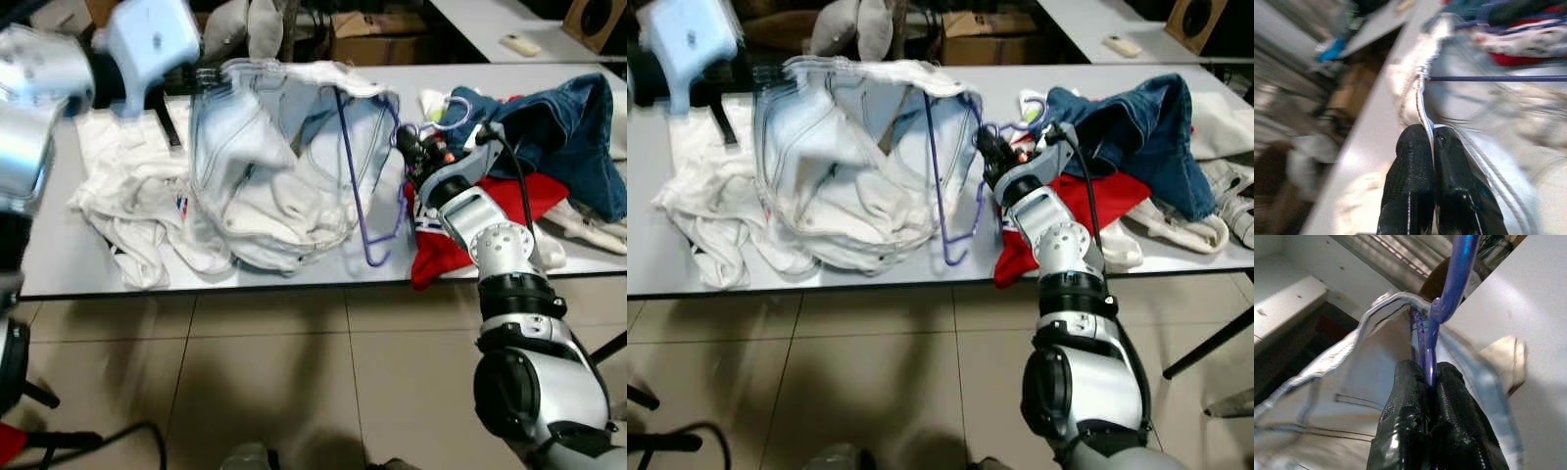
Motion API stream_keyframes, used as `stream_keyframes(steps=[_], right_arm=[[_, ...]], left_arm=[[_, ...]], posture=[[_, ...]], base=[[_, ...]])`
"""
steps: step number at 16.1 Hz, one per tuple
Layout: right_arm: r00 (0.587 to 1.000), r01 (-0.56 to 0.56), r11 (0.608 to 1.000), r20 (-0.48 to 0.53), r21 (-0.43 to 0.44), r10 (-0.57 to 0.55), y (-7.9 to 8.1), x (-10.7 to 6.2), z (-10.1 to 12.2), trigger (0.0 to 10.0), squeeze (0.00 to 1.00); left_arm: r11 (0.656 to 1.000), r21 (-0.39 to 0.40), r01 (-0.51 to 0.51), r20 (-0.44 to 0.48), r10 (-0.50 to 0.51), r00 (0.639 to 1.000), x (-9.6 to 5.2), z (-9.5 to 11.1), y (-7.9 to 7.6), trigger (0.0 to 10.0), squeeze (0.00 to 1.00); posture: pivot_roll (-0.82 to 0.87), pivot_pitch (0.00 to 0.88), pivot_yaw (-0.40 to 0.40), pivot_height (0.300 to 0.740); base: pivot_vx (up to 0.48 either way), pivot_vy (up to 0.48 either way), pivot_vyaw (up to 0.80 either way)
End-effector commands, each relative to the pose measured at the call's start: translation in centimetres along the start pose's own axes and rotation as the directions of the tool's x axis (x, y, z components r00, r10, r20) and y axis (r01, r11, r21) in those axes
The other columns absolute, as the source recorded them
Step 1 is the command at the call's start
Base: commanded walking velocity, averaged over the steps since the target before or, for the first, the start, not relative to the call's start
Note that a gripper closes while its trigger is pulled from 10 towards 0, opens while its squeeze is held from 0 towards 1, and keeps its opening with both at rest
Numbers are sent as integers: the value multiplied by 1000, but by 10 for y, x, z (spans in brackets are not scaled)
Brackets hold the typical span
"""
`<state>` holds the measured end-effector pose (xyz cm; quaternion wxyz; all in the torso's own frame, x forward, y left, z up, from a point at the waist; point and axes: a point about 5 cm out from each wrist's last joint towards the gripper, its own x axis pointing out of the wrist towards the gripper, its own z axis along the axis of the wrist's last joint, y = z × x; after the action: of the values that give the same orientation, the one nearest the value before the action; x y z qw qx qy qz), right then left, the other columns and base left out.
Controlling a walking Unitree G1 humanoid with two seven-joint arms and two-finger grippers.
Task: Hang hanger
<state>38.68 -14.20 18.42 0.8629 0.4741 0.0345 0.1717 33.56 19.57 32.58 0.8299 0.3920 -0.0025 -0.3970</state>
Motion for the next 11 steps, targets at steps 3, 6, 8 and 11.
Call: stream_keyframes(steps=[3,6,8,11], right_arm=[[998,-61,971,28,229,57,13,9,-15,10000,0],[999,-4,954,53,300,-13,11,16,-32,10000,0],[994,39,940,80,338,-70,7,18,-33,10000,0],[982,110,921,105,374,-160,4,22,-34,10000,0]], left_arm=[[982,-131,139,82,-129,988,23,-2,-32,0,0],[901,-302,313,291,-225,930,38,29,-51,0,0],[834,-361,417,404,-263,876,39,48,-54,0,0],[690,-461,559,581,-242,777,44,79,-47,0,0]], posture=[[139,0,18,723],[151,0,31,723],[159,0,34,723],[172,0,53,723]], base=[[0,0,0],[0,0,0],[0,0,0],[0,0,0]])
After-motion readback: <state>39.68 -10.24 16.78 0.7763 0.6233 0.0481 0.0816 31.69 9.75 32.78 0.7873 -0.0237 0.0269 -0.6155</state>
